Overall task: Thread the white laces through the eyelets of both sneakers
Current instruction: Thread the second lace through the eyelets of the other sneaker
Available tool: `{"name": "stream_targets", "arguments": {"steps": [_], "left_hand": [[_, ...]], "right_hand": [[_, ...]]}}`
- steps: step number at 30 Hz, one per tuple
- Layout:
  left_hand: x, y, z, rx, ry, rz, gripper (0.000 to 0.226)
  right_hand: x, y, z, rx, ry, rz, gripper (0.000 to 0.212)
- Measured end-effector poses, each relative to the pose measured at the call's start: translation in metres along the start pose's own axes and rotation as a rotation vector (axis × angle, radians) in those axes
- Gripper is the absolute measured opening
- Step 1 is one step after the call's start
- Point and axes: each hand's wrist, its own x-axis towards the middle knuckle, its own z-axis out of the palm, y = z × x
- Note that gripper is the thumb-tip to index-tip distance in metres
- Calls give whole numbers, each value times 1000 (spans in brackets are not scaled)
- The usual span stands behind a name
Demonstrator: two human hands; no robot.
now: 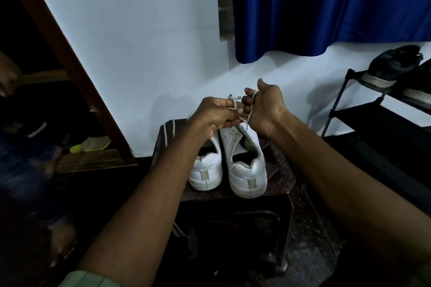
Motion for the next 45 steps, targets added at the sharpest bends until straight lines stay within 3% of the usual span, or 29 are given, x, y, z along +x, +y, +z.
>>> {"name": "stream_targets", "arguments": {"steps": [10, 12, 14, 17, 20, 23, 29, 40, 45], "left_hand": [[-7, 3, -2, 195, -70, 102, 30], [-7, 4, -2, 154, -67, 68, 33], [-7, 6, -3, 33, -17, 26, 37], [-4, 12, -9, -204, 48, -30, 38], [1, 16, -15, -396, 19, -156, 10], [2, 19, -19, -572, -22, -233, 4], [0, 17, -20, -703, -65, -302, 7], [-2, 16, -18, -625, -140, -303, 8], [-5, 16, -13, -719, -118, -318, 7]], "right_hand": [[-3, 1, -3, 53, -44, 59, 51], [-2, -3, -4, -102, -44, 81, 47], [-5, -6, -6, -445, 9, 65, 37], [-7, -9, -20, -887, 44, -218, 15], [-10, -11, -33, -1160, -62, -705, 29], [-17, -9, -30, -1094, -287, -843, 43], [-18, 5, -20, -983, -213, -1024, 28], [-17, 10, -12, -745, -144, -918, 3], [-17, 7, -14, -644, -186, -847, 9]]}}
